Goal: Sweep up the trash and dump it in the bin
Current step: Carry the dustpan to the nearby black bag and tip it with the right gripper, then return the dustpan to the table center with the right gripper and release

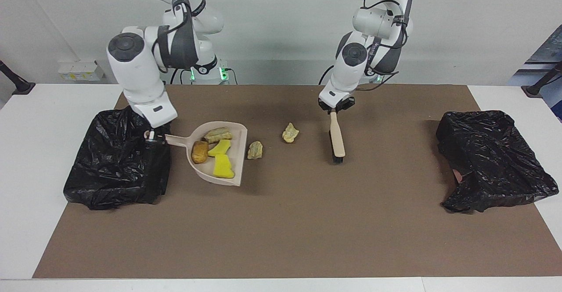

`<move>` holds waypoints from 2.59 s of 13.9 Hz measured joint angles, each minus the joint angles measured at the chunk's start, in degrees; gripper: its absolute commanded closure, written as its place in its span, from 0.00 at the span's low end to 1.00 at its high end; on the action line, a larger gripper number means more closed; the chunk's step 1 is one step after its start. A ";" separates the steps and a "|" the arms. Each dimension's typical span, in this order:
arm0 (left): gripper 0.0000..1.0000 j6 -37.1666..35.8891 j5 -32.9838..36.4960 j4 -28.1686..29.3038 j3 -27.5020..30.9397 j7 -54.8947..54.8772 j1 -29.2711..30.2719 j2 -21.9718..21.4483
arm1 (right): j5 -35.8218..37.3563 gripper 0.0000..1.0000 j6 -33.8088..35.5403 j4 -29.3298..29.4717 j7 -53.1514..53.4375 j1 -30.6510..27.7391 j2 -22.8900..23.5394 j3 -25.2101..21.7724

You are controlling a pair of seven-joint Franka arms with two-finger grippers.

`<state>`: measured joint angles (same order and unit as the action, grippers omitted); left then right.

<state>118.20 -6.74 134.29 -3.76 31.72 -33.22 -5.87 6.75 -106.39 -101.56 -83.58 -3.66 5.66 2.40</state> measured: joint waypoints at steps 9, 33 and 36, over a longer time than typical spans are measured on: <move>0.56 10.16 -0.37 9.93 -0.19 17.51 -14.25 -3.92 | 3.02 1.00 -4.13 -0.49 -22.51 -23.41 -2.63 -0.29; 0.00 -1.78 -0.09 -15.44 2.20 -26.90 28.21 3.56 | 43.45 1.00 9.38 0.17 1.81 -7.40 -8.95 2.36; 0.00 -4.79 -0.08 -19.26 2.29 -29.71 31.82 3.58 | 37.81 1.00 9.43 0.21 11.87 -6.07 -8.66 4.85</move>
<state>113.40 -6.82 115.03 -1.47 2.01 -1.40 -2.29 44.56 -96.96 -101.34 -71.71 -9.73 -3.01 7.25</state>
